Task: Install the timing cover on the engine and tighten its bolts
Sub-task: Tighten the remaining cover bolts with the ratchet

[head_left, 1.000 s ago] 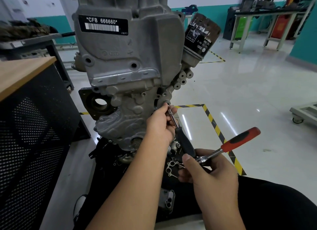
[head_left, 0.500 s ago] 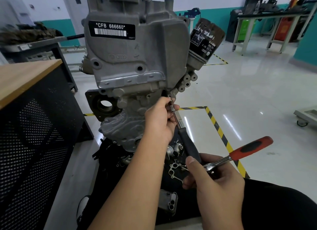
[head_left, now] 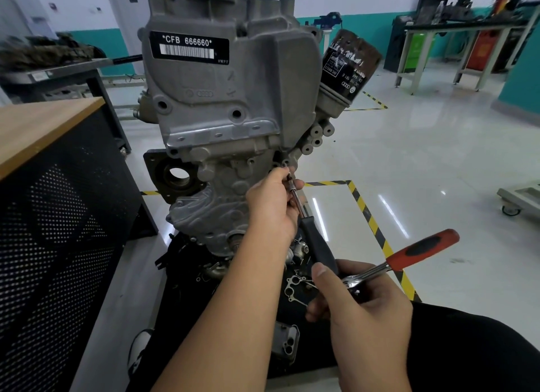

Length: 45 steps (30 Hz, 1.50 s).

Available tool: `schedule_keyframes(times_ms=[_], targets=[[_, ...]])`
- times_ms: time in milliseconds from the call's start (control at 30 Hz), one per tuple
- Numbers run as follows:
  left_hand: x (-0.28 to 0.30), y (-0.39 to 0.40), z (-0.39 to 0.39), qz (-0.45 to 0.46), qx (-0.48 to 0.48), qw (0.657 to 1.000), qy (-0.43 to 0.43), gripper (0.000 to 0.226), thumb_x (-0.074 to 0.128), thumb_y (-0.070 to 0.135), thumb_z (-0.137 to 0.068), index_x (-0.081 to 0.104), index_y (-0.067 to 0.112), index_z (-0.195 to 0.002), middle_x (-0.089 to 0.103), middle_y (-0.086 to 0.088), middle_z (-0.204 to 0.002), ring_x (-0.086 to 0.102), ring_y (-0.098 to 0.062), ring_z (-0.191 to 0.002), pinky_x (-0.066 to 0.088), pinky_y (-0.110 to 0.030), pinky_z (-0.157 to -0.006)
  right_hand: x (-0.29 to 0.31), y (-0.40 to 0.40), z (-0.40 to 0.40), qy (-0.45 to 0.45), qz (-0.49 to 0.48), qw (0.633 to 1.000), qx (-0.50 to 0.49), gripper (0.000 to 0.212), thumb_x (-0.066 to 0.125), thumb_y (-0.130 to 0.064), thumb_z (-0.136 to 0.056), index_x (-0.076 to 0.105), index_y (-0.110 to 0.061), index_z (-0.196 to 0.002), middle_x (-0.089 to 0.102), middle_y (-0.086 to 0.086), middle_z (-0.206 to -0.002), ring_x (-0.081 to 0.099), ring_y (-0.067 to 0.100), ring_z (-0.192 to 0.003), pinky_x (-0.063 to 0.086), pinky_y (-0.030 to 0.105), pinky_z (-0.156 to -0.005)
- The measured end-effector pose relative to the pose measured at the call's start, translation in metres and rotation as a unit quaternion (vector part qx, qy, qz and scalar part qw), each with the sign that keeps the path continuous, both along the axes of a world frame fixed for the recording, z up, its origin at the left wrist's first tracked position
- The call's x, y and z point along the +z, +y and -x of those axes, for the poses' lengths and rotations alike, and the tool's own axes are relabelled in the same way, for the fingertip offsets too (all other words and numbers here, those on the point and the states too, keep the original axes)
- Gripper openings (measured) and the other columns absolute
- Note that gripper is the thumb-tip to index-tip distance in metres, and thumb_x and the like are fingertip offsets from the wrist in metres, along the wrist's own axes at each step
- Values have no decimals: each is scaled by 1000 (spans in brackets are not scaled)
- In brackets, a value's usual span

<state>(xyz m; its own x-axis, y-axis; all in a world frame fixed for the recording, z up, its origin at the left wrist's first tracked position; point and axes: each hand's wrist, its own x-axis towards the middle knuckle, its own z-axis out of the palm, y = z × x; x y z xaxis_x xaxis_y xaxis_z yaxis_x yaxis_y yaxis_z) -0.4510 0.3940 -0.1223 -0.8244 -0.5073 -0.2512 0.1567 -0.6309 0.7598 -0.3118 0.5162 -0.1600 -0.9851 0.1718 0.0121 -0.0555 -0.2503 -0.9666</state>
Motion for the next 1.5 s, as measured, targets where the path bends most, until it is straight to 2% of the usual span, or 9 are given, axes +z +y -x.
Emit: schedule_keyframes(times_ms=[200,367,467,633,833,967,1133,1300,1500], targets=[[3,-1,1,19,8,1000,-7,29,58,5,-96,65,-13,-118,60,-21,-91,46,-6,-33,35,-13,-37,2,-1,-2,4,12,1000,11,22,85,-10,-78,68,-8,-91,65,14,-56,65,28,-42,55,33,-44],[1,-2,1,53,7,998,-32,18,60,10,-95,70,-2,-103,60,-9,-58,51,-11,-38,34,-15,-38,2,-4,-4,1,19,1000,21,22,84,-8,-79,65,-10,-91,65,12,-54,64,27,-41,55,32,-43],[0,-2,1,56,9,998,-35,15,60,11,-95,69,0,-100,58,-5,-49,50,-12,-36,34,-15,-38,3,-5,-5,2,27,999,22,22,84,-6,-80,65,-9,-90,64,12,-52,62,26,-39,54,33,-42],[1,-2,2,71,7,997,-38,13,63,15,-96,68,2,-98,60,-3,-49,48,-13,-36,36,-16,-40,5,-5,-6,9,28,999,20,21,84,-8,-79,65,-11,-89,65,13,-54,62,26,-40,54,32,-42],[-1,-2,3,73,6,997,-38,22,64,24,-100,68,3,-100,62,-5,-63,48,-13,-44,36,-18,-42,9,-1,-5,16,17,999,28,23,84,-9,-79,64,-12,-89,66,13,-55,64,26,-40,55,31,-43],[-2,-1,3,72,13,997,-34,22,64,24,-100,69,3,-98,63,-6,-65,47,-12,-40,34,-17,-38,11,4,-4,24,0,999,43,24,84,-12,-79,64,-13,-92,68,11,-57,66,25,-43,54,26,-44],[0,-4,5,75,17,997,-27,19,66,18,-98,69,0,-104,64,-13,-80,56,-11,-48,38,-17,-39,11,5,-2,33,-11,998,49,26,85,-13,-79,64,-15,-93,68,10,-58,67,25,-45,56,27,-46],[2,-6,10,54,5,998,-30,19,71,22,-96,65,4,-97,67,-6,-63,57,-9,-43,39,-17,-40,11,4,4,11,35,998,52,28,84,-10,-79,64,-8,-97,69,9,-59,68,29,-47,57,33,-47],[1,-13,17,41,-49,996,-58,25,68,30,-97,60,10,-84,68,-1,-53,43,-8,-44,35,-16,-36,15,4,8,3,47,998,50,29,86,-8,-78,64,-8,-97,69,12,-60,69,29,-49,57,32,-47]])
